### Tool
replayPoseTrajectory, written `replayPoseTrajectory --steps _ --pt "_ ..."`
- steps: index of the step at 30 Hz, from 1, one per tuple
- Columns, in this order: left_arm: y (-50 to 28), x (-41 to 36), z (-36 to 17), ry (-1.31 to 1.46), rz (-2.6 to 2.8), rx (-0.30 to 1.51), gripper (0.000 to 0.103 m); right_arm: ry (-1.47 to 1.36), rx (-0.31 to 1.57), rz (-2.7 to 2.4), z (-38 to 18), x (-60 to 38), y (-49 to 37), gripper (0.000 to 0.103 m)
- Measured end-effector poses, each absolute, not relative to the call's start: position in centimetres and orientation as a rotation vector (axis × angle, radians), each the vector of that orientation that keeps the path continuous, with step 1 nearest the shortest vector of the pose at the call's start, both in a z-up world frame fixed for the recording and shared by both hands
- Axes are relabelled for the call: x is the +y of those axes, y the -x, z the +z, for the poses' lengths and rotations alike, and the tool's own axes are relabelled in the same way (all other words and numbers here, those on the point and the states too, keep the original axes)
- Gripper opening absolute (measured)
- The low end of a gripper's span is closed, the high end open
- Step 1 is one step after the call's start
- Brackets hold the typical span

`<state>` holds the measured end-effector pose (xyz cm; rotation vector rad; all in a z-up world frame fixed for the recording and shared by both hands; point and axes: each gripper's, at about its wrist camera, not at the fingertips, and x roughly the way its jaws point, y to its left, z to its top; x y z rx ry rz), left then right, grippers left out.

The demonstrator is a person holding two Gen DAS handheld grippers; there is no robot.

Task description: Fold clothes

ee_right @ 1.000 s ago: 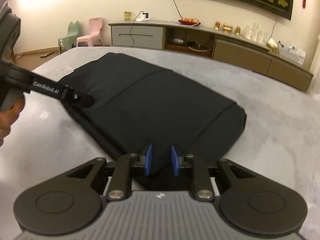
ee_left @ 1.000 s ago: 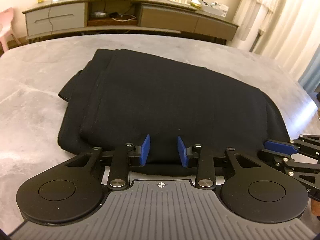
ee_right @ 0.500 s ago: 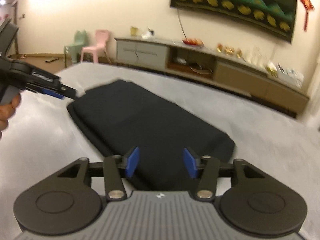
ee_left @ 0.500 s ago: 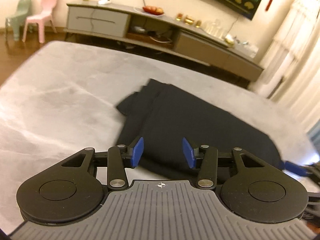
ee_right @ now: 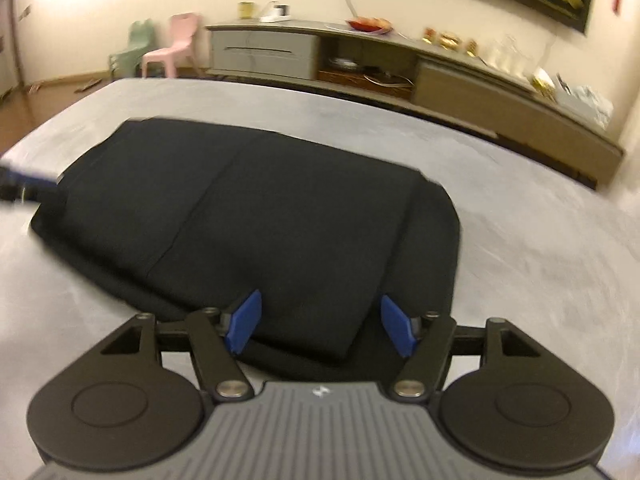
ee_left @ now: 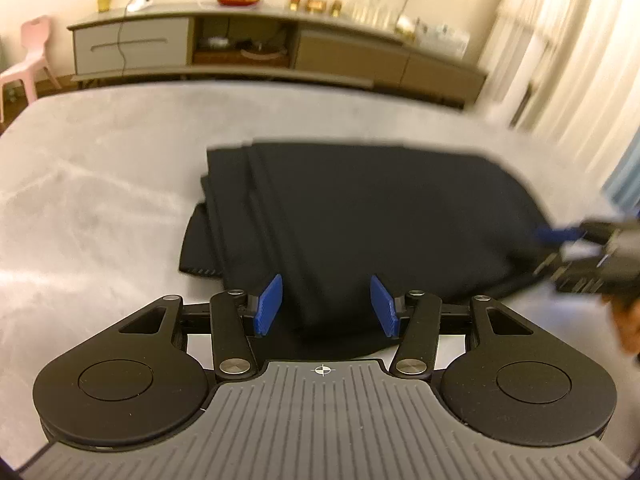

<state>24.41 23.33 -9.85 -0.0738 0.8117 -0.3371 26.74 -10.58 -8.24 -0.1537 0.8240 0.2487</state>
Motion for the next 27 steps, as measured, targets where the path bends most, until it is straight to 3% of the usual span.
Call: replayPoseTrajectory --steps 6,8,11,12,14,16,18,27 --pt "-24.0 23.2 -11.0 0.017 -0.294 0.82 0.045 0.125 0.826 0.239 -8.8 -13.6 -25.9 0.065" --pt "-22.8 24.1 -10.4 0.024 -0.253 0.798 0.051 0.111 0.838 0.111 -8.5 -15.3 -25.3 0.062" --pt "-20.1 24.5 -8.7 0.002 -0.22 0.727 0.069 0.08 0.823 0.019 -7.2 -16.8 -22.3 0.061" --pt "-19.0 24.1 -8.2 0.019 -0.227 0.702 0.079 0.064 0.816 0.028 -6.8 -17.0 -21.0 0.062" --pt "-16.6 23.1 -7.6 0.069 -0.243 0.656 0.088 0.042 0.795 0.038 -6.1 -16.5 -18.6 0.068" --pt "-15.0 21.9 -7.7 0.109 -0.235 0.644 0.095 0.032 0.753 0.044 -5.6 -15.8 -16.9 0.082" --pt "-13.9 20.4 -8.1 0.119 -0.235 0.67 0.095 0.027 0.704 0.042 -5.7 -15.2 -15.7 0.095" --pt "-12.4 15.1 -8.4 0.105 -0.19 0.719 0.096 -0.011 0.703 0.063 -5.9 -14.9 -14.8 0.095"
